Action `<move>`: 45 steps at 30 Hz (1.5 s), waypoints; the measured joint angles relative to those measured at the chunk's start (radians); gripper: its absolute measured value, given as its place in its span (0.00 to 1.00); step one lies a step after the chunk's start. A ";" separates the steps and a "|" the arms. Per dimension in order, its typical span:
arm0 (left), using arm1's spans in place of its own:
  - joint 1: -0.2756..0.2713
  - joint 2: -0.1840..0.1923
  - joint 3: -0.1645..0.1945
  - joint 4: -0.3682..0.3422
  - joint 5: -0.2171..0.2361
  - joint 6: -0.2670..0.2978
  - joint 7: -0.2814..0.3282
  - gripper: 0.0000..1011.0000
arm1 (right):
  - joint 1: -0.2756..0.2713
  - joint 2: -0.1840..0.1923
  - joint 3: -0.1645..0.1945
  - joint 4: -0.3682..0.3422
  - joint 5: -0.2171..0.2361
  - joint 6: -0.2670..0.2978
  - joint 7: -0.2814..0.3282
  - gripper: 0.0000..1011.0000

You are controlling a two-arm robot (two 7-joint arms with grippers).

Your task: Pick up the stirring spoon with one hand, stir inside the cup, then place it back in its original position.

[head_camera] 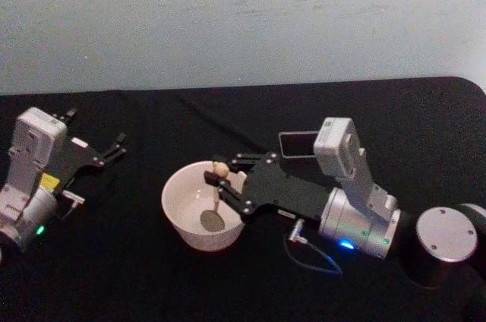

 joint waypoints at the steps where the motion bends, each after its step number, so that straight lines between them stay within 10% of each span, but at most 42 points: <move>1: 0.000 0.000 0.000 0.000 0.000 0.000 0.000 0.99 | 0.001 -0.004 -0.004 0.001 0.000 0.000 0.000 0.21; 17: 0.000 0.000 0.000 0.000 0.000 0.000 0.000 0.99 | 0.079 -0.086 -0.015 0.117 -0.037 -0.013 -0.057 0.21; 45: 0.000 0.000 0.000 0.000 0.000 0.000 0.000 0.99 | 0.086 -0.084 0.018 0.143 -0.067 -0.023 -0.074 0.21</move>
